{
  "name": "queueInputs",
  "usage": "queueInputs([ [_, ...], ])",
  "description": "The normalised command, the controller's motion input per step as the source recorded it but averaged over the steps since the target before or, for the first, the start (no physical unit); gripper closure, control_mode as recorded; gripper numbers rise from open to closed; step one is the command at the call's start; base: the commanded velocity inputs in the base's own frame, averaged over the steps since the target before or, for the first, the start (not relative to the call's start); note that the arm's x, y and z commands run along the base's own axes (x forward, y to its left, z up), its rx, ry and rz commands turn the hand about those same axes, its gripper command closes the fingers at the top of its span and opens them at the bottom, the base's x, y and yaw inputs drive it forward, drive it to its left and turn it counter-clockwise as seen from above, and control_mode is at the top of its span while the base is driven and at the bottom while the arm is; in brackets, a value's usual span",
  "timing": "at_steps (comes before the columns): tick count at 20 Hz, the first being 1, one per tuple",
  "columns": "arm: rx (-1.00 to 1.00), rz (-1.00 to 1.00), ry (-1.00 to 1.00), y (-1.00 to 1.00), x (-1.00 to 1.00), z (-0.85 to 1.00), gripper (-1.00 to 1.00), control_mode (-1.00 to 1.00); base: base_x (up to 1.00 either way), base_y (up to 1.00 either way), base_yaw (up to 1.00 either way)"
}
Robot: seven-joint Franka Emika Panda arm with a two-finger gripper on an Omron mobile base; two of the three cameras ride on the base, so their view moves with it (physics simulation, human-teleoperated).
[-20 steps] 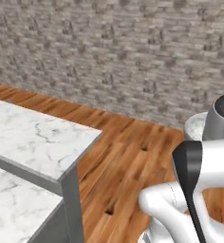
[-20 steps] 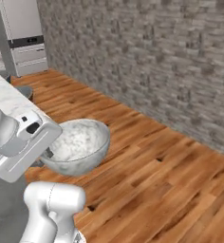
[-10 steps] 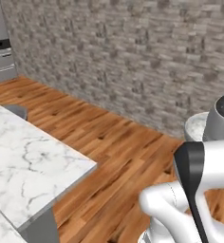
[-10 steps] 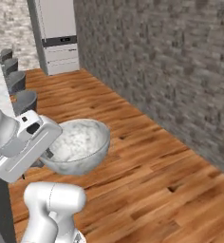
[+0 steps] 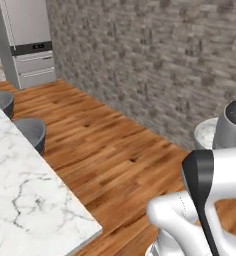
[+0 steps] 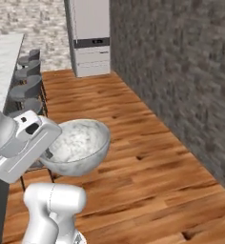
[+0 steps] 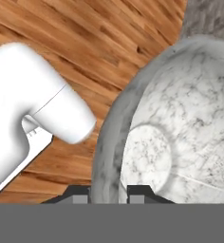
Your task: Pick up the bowls from the cabinet and place each bowl in front of a stool on the dining counter.
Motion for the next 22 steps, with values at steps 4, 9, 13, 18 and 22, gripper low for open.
queueInputs([
  [4, 0.0, 0.0, 0.0, 0.0, 0.0, 0.0, 1.0, 1.0, 1.0, -0.61, 0.44],
  [9, 0.0, 0.0, 0.0, 0.0, 0.0, 0.0, 1.0, 1.0, 0.93, -0.74, 0.48],
  [13, 0.0, 0.0, 0.0, 0.0, 0.0, 0.0, 1.0, 1.0, 0.72, -0.24, 0.76],
  [18, 0.0, 0.0, 0.0, 0.0, 0.0, 0.0, 1.0, 1.0, 0.59, -0.25, 0.81],
  [22, 0.0, 0.0, 0.0, 0.0, 0.0, 0.0, 1.0, 1.0, 0.59, -0.49, 0.71],
])
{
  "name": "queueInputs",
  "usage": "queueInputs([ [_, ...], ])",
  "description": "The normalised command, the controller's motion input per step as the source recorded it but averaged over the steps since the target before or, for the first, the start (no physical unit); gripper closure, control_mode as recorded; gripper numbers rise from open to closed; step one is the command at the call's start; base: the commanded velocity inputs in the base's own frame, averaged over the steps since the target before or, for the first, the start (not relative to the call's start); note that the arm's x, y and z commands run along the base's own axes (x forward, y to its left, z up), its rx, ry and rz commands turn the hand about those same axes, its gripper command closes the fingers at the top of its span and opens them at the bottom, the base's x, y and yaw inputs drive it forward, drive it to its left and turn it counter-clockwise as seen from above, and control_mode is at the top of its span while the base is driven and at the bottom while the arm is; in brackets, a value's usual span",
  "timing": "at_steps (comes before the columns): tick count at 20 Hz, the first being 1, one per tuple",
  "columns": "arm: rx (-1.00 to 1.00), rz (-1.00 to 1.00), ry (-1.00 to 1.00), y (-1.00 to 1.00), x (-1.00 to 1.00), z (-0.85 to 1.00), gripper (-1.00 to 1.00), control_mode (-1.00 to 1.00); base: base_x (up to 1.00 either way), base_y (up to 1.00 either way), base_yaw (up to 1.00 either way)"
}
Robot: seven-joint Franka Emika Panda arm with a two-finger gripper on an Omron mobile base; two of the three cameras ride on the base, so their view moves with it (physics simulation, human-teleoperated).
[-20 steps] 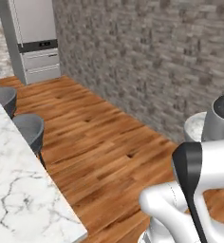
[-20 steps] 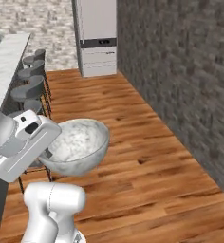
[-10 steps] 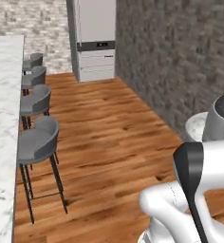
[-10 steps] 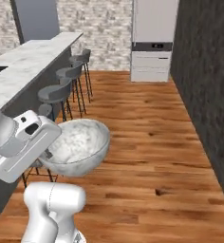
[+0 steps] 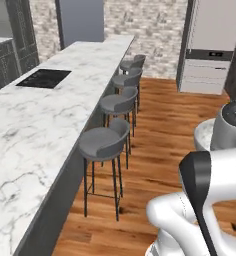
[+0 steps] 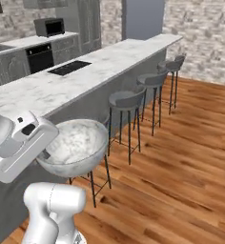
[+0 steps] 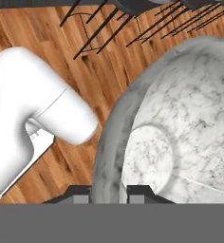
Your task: Pick up the bowls from the cabinet and place each bowl in front of a stool on the dining counter.
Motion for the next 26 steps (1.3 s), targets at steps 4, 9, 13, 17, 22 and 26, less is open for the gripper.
queueInputs([
  [4, 0.0, 0.0, 0.0, 0.0, 0.0, 0.0, 1.0, 1.0, 0.81, -0.52, 0.66],
  [9, 0.0, 0.0, 0.0, 0.0, 0.0, 0.0, 1.0, 1.0, 0.98, -0.69, 0.58],
  [13, 0.0, 0.0, 0.0, 0.0, 0.0, 0.0, 1.0, 1.0, 0.72, -0.57, 0.7],
  [17, 0.0, 0.0, 0.0, 0.0, 0.0, 0.0, 1.0, 1.0, 0.24, -0.41, 0.84],
  [22, 0.0, 0.0, 0.0, 0.0, 0.0, 0.0, 1.0, 1.0, 0.14, -0.58, 0.79],
  [26, 0.0, 0.0, 0.0, 0.0, 0.0, 0.0, 1.0, 1.0, 0.19, -0.8, 0.59],
])
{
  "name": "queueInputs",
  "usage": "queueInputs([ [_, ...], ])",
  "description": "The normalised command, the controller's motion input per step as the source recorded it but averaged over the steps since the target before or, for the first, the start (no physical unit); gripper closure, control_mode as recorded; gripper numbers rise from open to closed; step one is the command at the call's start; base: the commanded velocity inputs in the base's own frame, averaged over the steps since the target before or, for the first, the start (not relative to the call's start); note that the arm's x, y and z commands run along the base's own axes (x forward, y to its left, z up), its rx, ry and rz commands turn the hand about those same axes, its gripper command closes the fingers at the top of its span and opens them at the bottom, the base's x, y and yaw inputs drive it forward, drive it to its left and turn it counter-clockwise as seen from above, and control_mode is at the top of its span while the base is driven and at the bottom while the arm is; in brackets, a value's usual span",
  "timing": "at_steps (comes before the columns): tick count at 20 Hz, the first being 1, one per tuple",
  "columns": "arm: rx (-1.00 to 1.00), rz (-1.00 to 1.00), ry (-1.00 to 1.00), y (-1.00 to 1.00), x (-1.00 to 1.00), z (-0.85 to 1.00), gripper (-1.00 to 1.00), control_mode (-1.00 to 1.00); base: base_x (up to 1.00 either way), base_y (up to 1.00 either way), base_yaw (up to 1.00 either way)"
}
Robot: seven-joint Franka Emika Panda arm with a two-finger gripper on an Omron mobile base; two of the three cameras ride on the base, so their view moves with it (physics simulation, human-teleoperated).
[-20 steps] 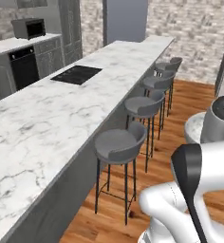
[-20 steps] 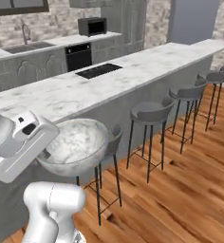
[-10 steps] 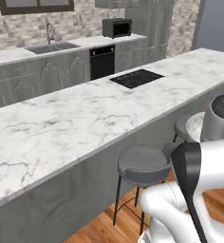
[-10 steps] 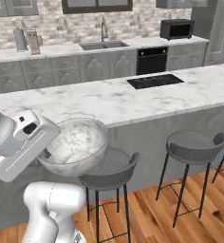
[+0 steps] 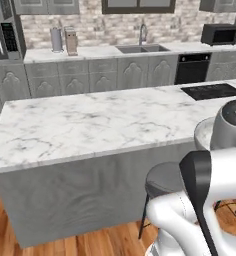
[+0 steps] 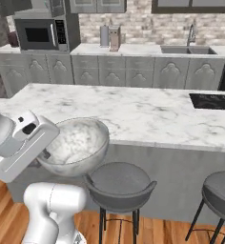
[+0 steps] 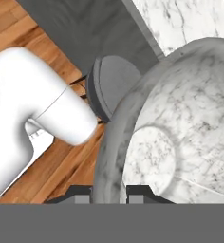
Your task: Pick up the bowls from the cabinet and place each bowl in front of a stool on the dining counter.
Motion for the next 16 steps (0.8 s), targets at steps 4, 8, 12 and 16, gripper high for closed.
queueInputs([
  [4, 0.0, 0.0, 0.0, 0.0, 0.0, 0.0, 1.0, 1.0, 0.07, -0.59, 0.25],
  [8, 0.0, 0.0, 0.0, 0.0, 0.0, 0.0, 1.0, 1.0, -0.01, -0.26, 0.02],
  [12, 0.0, 0.0, 0.0, 0.0, 0.0, 0.0, 1.0, 1.0, 0.0, -0.13, -0.04],
  [16, 0.0, 0.0, 0.0, 0.0, 0.0, 0.0, 1.0, 1.0, -0.13, -0.61, -0.21],
])
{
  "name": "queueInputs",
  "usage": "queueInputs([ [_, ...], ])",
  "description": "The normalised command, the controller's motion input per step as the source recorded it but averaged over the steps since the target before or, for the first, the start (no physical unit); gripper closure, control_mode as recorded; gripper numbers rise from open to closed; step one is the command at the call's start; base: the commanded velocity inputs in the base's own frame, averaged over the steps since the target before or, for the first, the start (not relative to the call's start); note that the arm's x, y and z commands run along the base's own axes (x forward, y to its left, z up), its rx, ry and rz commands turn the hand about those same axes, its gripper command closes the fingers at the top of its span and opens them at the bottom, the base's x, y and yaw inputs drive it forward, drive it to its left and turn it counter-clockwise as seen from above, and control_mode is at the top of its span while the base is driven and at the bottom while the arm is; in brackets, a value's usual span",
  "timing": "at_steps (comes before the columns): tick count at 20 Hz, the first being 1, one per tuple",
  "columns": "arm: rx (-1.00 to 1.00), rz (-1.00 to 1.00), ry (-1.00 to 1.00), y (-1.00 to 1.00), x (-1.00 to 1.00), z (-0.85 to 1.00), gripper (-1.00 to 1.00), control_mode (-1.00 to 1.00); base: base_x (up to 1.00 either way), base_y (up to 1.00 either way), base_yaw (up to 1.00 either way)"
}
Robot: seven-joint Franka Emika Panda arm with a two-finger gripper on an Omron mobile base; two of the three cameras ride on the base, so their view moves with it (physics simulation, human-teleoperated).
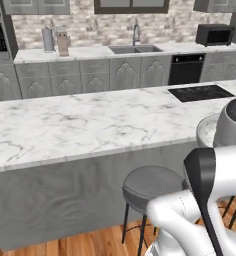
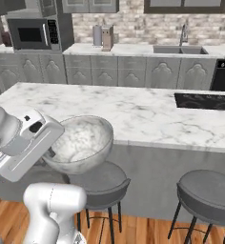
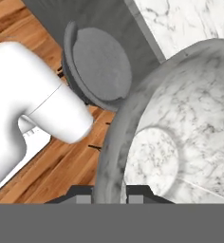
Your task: Pick up the bowls from the cabinet and place each bowl in front of a stool on the dining counter.
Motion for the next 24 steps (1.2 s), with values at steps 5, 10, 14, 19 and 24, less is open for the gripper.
queueInputs([
  [5, 0.0, 0.0, 0.0, 0.0, 0.0, 0.0, 1.0, 1.0, -0.22, -0.45, -0.21],
  [10, 0.0, 0.0, 0.0, 0.0, 0.0, 0.0, 1.0, 1.0, 0.08, 0.11, -0.01],
  [14, 0.0, 0.0, 0.0, 0.0, 0.0, 0.0, 1.0, 1.0, 0.32, 0.17, 0.0],
  [19, 0.0, 0.0, 0.0, 0.0, 0.0, 0.0, 1.0, 1.0, 0.18, 0.06, 0.0],
  [24, 0.0, 0.0, 0.0, 0.03, 0.05, 0.0, 1.0, -1.0, 0.0, 0.0, 0.0],
])
